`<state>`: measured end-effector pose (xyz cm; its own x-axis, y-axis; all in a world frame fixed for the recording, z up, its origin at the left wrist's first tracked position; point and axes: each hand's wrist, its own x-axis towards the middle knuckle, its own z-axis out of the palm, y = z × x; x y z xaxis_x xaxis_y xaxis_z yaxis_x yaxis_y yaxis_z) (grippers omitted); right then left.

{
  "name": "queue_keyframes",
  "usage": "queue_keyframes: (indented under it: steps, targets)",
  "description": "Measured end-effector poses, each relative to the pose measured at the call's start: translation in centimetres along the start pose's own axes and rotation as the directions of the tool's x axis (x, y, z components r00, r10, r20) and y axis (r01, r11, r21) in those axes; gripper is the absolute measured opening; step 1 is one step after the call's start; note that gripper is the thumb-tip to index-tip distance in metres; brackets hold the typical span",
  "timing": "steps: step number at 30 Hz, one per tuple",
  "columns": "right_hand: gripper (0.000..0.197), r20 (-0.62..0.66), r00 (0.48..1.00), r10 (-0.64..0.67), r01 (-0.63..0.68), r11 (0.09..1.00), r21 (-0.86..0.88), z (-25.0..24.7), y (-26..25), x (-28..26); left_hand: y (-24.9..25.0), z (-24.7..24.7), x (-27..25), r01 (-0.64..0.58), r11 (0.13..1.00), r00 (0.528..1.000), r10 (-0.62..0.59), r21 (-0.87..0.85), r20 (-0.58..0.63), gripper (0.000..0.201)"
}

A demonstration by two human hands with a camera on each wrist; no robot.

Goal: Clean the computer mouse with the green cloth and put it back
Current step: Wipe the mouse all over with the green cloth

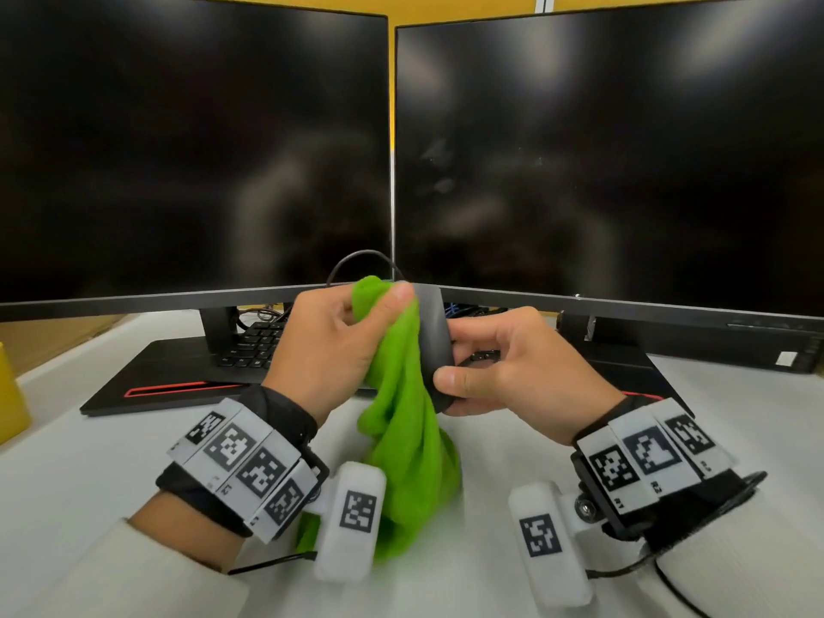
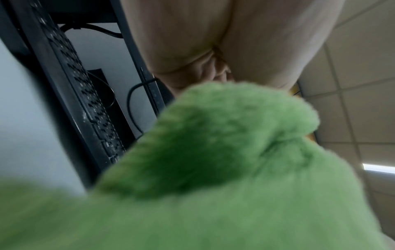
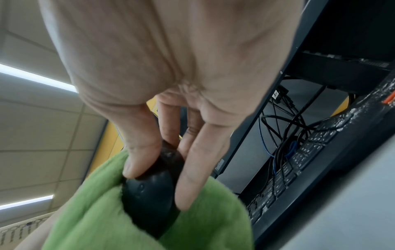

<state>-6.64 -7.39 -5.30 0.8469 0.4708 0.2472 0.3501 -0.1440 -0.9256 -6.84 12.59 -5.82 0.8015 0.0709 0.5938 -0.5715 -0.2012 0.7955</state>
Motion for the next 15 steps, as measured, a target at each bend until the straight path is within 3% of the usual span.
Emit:
queue_keyframes:
  steps: [2, 8, 15]
  targets:
    - [0.034, 0.010, 1.000, -0.006, 0.006, 1.000, 0.005, 0.04, 0.02, 0.08, -0.23, -0.34, 0.26, -0.005, 0.999, 1.000, 0.006, 0.040, -0.024, 0.046]
    - [0.040, -0.010, 1.000, -0.011, 0.012, 0.999, 0.045, -0.73, 0.05, -0.09, -0.42, -0.47, 0.31, 0.036, 0.999, 0.994, -0.034, -0.019, 0.099, 0.030]
    - [0.039, 0.003, 1.000, -0.018, 0.018, 0.994, 0.106, -0.56, 0.32, 0.23, -0.25, -0.39, 0.41, 0.142, 0.977, 0.990, -0.137, -0.160, 0.043, 0.041]
